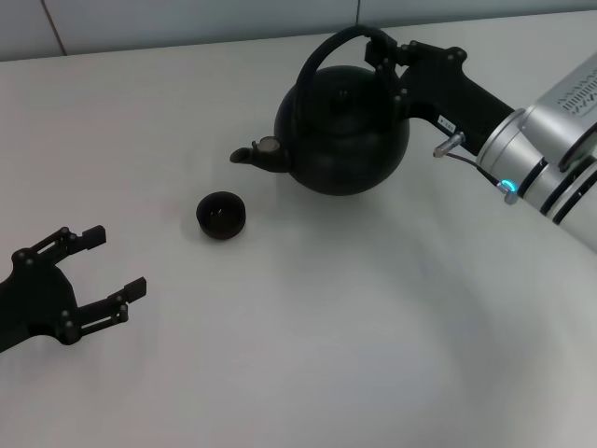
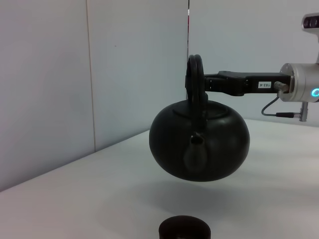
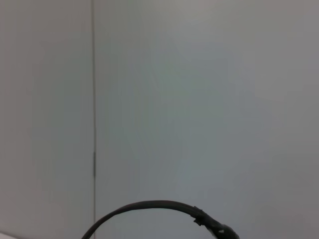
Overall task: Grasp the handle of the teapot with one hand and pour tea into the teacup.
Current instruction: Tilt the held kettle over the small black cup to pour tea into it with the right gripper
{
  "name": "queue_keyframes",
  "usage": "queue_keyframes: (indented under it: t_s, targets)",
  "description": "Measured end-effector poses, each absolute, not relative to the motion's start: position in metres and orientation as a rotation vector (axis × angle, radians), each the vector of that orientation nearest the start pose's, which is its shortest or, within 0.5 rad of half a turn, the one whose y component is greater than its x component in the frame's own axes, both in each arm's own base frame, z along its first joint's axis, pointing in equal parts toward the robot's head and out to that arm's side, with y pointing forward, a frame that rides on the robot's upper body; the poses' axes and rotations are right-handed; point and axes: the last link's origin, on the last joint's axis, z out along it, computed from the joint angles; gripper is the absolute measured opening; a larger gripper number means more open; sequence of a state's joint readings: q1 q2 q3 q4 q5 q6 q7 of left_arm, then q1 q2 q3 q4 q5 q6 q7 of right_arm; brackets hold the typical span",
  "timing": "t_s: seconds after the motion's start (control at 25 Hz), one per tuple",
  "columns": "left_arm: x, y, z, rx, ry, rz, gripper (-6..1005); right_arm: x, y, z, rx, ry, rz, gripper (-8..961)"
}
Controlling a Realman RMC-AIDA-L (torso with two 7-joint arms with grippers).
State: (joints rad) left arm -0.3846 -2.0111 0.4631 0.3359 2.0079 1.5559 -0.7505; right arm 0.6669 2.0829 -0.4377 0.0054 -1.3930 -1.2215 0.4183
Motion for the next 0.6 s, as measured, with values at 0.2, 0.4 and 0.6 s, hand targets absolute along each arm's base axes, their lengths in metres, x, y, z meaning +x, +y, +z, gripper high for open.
queue_keyframes:
  t_s: [0.2, 0.4, 0.6]
  targets:
    - [-0.334, 0.268, -0.006, -2.530, -0.347, -0.697, 859, 0.254, 0.373, -0.042, -2.059, 0.326, 0.830, 97]
    - [-0.334, 0.268, -0.006, -2.530, -0.346, -0.697, 859, 0.251, 0.377, -0.039, -2.062, 0.287, 0.820, 98]
    - [-0.334, 0.267, -0.006, -2.530, -0.346, -0.697, 860, 0.248, 0.380, -0.039, -2.077, 0.228, 0.785, 98]
